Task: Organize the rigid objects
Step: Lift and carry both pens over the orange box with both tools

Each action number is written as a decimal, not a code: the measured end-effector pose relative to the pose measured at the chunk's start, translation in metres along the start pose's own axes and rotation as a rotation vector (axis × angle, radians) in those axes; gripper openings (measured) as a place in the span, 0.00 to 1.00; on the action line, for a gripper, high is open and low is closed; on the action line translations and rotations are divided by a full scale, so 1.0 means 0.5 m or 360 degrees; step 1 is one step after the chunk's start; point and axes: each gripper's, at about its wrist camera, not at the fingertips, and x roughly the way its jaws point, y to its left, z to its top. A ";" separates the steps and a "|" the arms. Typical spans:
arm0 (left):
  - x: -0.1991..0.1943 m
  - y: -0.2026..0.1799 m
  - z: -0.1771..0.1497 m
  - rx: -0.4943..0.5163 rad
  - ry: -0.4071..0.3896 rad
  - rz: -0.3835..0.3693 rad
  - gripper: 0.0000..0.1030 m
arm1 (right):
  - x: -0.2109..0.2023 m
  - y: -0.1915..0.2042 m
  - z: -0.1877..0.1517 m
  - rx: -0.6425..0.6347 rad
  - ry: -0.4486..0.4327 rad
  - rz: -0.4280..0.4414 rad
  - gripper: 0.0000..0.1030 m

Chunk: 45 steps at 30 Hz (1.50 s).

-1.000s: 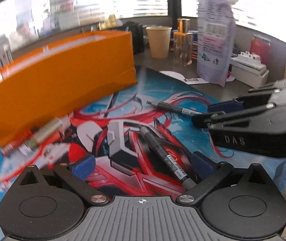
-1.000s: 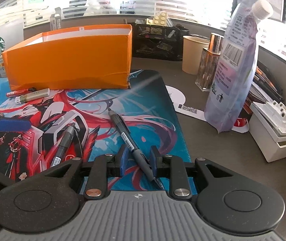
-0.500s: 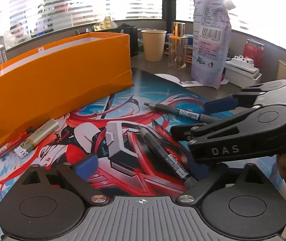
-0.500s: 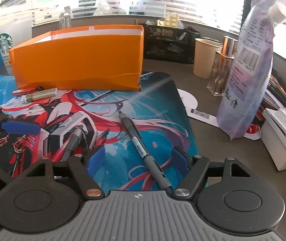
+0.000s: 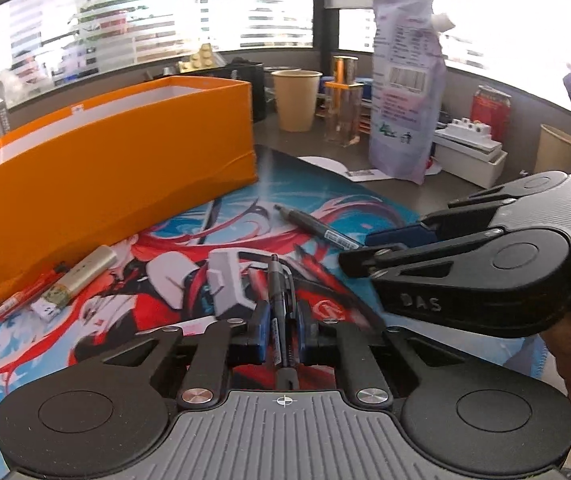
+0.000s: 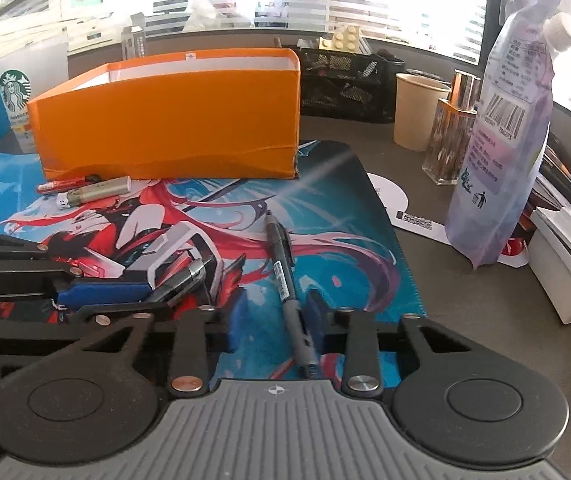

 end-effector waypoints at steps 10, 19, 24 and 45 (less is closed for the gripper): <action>-0.023 0.108 -0.019 -0.0154 -0.0007 0.0200 0.11 | 0.022 0.057 0.017 -0.0061 -0.0013 0.0083 0.10; -0.079 0.236 -0.062 -0.0350 -0.0008 0.0395 0.11 | 0.047 0.098 0.039 -0.0072 -0.0008 0.0208 0.10; -0.098 0.256 -0.078 -0.0356 -0.0016 0.0441 0.11 | 0.055 0.130 0.044 -0.0155 -0.0009 0.0208 0.10; -0.109 0.258 -0.083 -0.0374 0.0008 0.0449 0.11 | 0.061 0.138 0.058 -0.0172 -0.0030 0.0263 0.09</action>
